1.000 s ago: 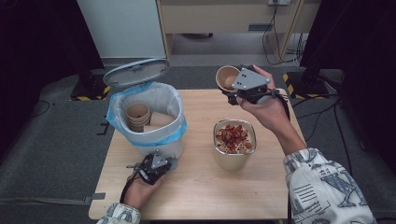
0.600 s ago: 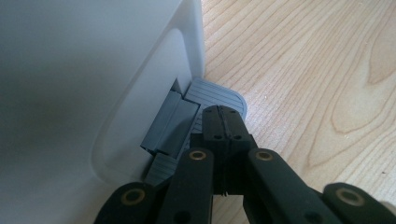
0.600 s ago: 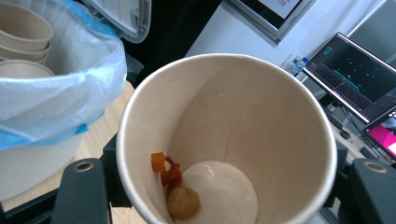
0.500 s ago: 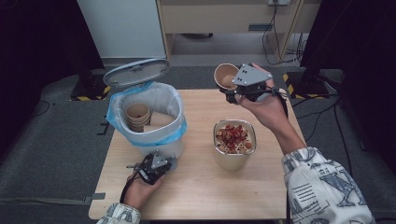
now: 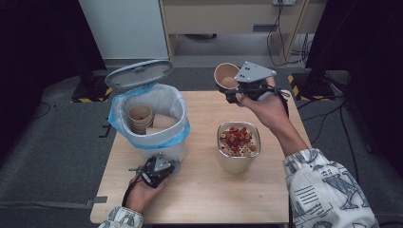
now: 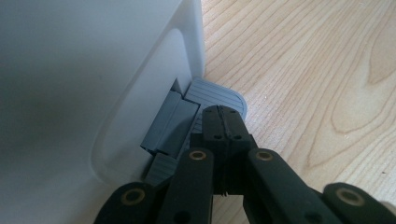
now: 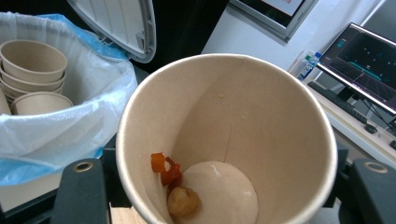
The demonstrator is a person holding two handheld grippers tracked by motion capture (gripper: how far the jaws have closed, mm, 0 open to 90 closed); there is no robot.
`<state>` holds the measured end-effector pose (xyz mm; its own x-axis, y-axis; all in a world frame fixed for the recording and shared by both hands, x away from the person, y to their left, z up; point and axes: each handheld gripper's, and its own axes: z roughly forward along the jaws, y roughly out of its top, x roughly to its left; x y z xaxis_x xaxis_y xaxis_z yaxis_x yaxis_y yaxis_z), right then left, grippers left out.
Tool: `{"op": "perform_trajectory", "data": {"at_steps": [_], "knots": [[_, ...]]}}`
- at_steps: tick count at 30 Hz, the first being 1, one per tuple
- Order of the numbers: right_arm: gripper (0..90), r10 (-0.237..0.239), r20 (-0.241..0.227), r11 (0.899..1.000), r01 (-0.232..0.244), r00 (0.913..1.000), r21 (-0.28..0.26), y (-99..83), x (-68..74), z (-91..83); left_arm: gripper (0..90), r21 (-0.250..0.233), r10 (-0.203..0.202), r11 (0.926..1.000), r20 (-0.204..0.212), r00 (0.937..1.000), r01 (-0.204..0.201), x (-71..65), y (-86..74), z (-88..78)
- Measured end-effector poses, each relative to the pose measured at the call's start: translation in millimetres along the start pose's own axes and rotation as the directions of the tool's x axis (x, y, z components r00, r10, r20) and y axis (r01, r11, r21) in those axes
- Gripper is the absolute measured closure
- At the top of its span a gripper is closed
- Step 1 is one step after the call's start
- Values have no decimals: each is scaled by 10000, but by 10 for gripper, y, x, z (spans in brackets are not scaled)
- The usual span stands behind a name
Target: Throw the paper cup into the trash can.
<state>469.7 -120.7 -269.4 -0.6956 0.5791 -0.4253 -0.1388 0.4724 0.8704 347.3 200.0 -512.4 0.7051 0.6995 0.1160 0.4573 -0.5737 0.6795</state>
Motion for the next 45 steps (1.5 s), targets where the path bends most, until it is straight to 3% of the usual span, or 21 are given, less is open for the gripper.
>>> {"op": "perform_trajectory", "data": {"at_steps": [5, 28, 45], "knots": [[303, 330, -166, 9994, -331, 9993, -50, 15, 5, 33, 896, 4, 13, 10000, -7, 10000, -13, -1, 0, 0], [303, 895, -589, 9958, -904, 9942, -135, 72, 40, 132, 896, -3, -39, 10000, 15, 10000, 39, 3, -1, -1], [302, 1170, -1331, 9923, -1213, 9842, -248, 249, 197, 313, 895, -17, -50, 10000, 20, 10000, 50, 3, -4, -1]]}}
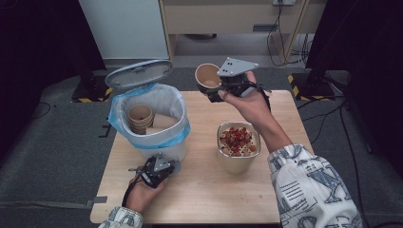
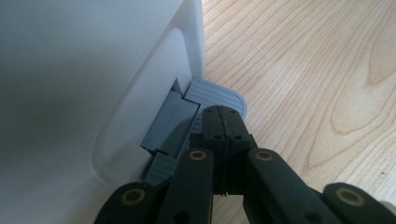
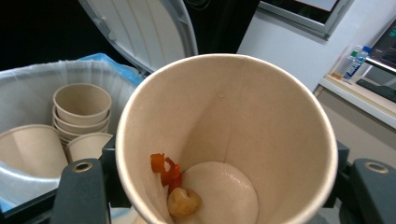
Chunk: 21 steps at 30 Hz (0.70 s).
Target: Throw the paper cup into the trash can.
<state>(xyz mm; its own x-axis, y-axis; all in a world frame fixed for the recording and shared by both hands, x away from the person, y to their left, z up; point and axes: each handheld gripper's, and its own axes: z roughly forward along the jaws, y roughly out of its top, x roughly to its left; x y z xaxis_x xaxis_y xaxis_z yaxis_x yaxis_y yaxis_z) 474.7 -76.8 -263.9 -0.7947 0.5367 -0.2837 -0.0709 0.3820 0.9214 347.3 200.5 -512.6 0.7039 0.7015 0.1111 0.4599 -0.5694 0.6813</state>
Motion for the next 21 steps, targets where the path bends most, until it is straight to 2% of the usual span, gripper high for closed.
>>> {"op": "perform_trajectory", "data": {"at_steps": [6, 14, 21], "knots": [[300, 299, -526, 9995, -301, 9982, -20, 57, 82, 130, 895, 6, -3, 10000, -2, 10000, 3, 0, 2, 0], [296, 644, -1176, 9978, -661, 9910, -105, 149, 175, 257, 896, 3, -1, 10000, 3, 10000, 1, 0, 1, 0], [295, 725, -1585, 9973, -736, 9847, -11, 191, 279, 381, 895, -1, 1, 10000, 10, 10000, -1, 1, 0, 0]]}}
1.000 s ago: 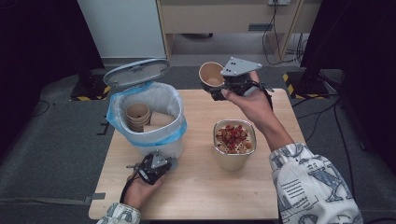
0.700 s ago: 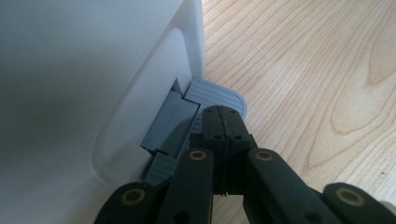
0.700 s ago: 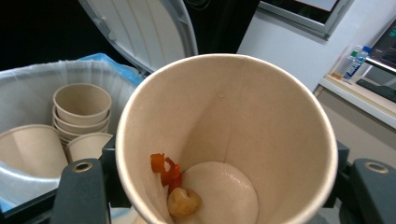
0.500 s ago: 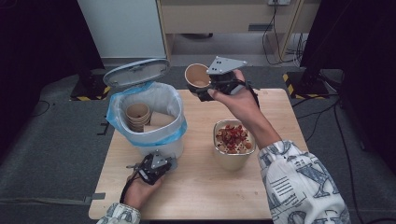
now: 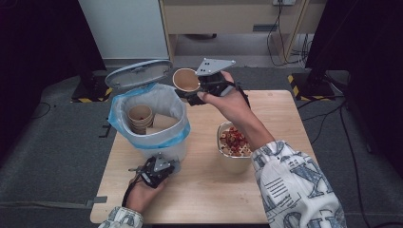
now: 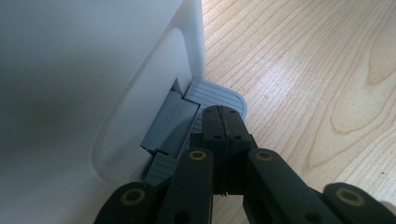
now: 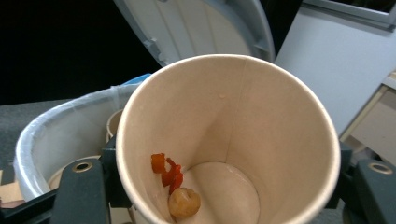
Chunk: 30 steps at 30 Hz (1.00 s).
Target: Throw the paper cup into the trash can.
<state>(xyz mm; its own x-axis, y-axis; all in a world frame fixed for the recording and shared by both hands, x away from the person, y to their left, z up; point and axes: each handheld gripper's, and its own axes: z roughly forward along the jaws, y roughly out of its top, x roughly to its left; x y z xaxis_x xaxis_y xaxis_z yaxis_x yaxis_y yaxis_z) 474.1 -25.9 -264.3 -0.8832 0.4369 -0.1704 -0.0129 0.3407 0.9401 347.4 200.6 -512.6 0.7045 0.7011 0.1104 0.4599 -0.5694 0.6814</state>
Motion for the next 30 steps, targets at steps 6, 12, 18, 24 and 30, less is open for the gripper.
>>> {"op": "perform_trajectory", "data": {"at_steps": [6, 12, 18, 24, 30], "knots": [[294, 54, -296, 10000, -52, 9995, 70, 9, 62, 101, 895, 0, -3, 10000, -8, 10000, 3, 0, 0, 0], [291, 154, -575, 9997, -143, 9982, 188, 19, 123, 197, 896, -2, -6, 10000, -3, 10000, 6, 0, 0, 1], [289, 195, -834, 9994, -172, 9963, 292, 11, 195, 289, 896, 0, 4, 10000, -8, 10000, -4, 0, 0, 1], [288, 236, -1052, 9990, -195, 9942, 399, 0, 266, 380, 896, 3, 12, 10000, -6, 10000, -12, 1, 0, 0], [287, 271, -1206, 9985, -212, 9923, 495, -30, 330, 461, 895, 3, 11, 10000, -10, 10000, -11, 0, 0, 0]]}}
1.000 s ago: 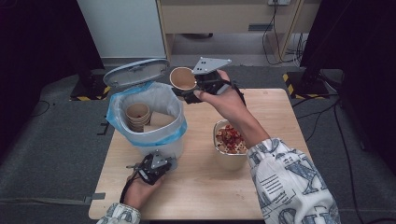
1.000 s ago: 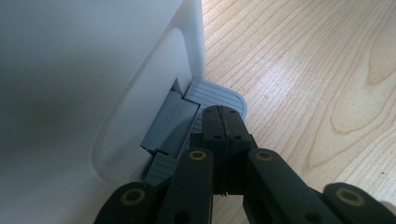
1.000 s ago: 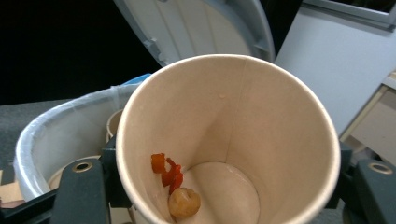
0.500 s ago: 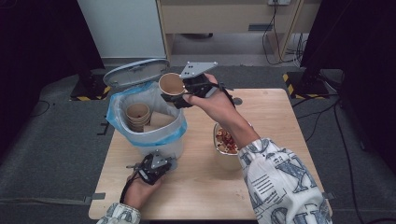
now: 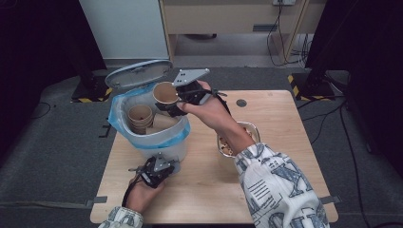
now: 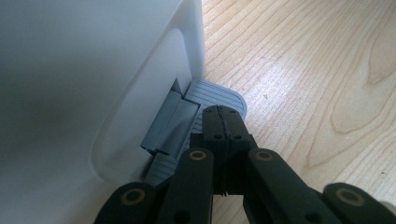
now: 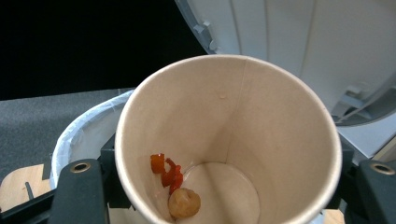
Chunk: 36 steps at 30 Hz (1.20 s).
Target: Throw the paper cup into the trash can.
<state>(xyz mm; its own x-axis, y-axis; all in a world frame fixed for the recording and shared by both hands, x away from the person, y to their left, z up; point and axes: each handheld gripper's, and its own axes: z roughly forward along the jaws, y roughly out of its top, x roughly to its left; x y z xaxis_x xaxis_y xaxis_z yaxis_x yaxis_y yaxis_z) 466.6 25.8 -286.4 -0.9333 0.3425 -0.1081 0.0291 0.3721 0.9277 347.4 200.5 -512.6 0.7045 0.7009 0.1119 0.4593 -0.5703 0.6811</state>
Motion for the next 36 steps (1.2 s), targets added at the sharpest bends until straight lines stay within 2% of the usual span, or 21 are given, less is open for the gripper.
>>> {"op": "perform_trajectory", "data": {"at_steps": [36], "knots": [[277, 213, -300, 9996, -207, 9993, 211, -77, 109, 226, 895, 2, 11, 10000, 0, 10000, -11, 0, 1, 0]]}}
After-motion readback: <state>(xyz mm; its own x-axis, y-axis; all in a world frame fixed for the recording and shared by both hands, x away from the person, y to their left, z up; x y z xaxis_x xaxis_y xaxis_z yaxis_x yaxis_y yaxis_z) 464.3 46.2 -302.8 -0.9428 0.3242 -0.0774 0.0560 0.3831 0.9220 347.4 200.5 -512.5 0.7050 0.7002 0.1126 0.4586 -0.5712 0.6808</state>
